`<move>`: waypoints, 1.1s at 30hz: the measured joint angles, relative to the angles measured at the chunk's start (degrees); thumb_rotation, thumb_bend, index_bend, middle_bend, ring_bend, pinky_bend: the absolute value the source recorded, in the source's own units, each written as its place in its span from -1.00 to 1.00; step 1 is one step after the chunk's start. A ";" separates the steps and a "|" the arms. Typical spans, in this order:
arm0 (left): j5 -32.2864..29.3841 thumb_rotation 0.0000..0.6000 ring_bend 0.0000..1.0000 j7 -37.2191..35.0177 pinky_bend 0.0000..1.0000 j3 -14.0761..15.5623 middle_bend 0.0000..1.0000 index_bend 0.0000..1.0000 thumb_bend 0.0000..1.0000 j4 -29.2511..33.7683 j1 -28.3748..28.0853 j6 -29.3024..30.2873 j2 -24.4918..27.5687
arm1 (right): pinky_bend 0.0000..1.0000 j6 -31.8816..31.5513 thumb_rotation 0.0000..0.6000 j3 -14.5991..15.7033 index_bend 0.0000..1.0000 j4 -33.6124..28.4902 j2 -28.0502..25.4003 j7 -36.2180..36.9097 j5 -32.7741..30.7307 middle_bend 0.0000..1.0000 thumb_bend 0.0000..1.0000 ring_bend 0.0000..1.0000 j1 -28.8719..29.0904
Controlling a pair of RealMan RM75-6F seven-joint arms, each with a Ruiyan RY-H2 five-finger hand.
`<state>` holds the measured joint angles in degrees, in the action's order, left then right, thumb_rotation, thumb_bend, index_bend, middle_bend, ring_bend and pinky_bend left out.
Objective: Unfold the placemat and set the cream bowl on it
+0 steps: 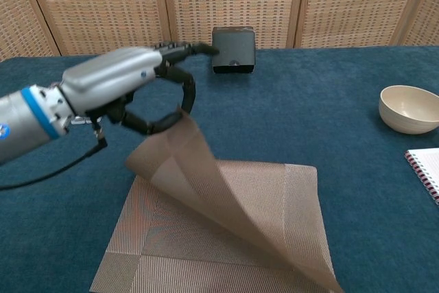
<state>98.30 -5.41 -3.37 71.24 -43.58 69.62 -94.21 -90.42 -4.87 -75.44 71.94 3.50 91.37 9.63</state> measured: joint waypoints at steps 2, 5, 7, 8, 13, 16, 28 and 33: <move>-3.67 1.00 -1.00 0.98 -1.00 -2.93 -1.00 0.56 0.40 0.45 -1.17 -2.43 0.25 | -1.00 -0.02 1.00 0.08 -0.64 -0.06 0.02 -0.18 0.18 -1.00 -1.00 -1.00 0.00; -10.12 1.00 -1.00 2.08 -1.00 -7.39 -1.00 0.55 0.40 -1.34 -3.20 -6.58 -0.19 | -1.00 -0.03 1.00 0.13 -0.63 -0.06 0.06 -0.33 0.31 -1.00 -1.00 -1.00 -0.02; -13.62 1.00 -1.00 2.36 -1.00 -9.67 -1.00 0.55 0.39 -4.27 -4.32 -8.65 -1.04 | -1.00 0.12 1.00 0.17 -0.63 -0.02 0.10 -0.38 0.35 -1.00 -1.00 -1.00 0.03; -14.78 1.00 -1.00 2.37 -1.00 -10.42 -1.00 0.55 0.39 -5.81 -4.69 -9.27 -1.50 | -1.00 0.23 1.00 0.19 -0.62 0.01 0.12 -0.40 0.36 -1.00 -1.00 -1.00 0.06; -19.72 1.00 -1.00 2.29 -1.00 -13.09 -1.00 0.55 0.39 -15.83 -6.09 -11.61 -4.72 | -1.00 0.91 1.00 0.27 -0.61 0.21 0.20 -0.46 0.10 -1.00 -1.00 -1.00 0.17; -21.66 1.00 -1.00 2.10 -1.00 -13.68 -1.00 0.55 0.39 -22.26 -6.51 -12.59 -7.13 | -1.00 1.25 1.00 0.20 -0.59 0.30 0.30 -0.56 -0.09 -1.00 -1.00 -1.00 0.29; -25.65 1.00 -1.00 -3.64 -1.00 -14.14 -1.00 -1.00 -1.00 -32.05 -5.70 -17.77 -10.95 | -1.00 2.21 1.00 0.70 -0.60 0.68 0.68 -1.44 0.18 -1.00 -1.00 -1.00 0.51; -25.32 1.00 -1.00 -4.03 -1.00 -14.33 -1.00 -1.00 -1.00 -24.88 -2.92 -10.77 -6.39 | -1.00 2.52 1.00 1.69 -0.61 0.99 0.88 -1.53 2.10 -1.00 -1.00 -1.00 0.97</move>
<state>72.98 -9.44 -17.69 46.36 -46.50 58.85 -100.60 -87.90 -3.19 -74.45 72.83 1.98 93.47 10.60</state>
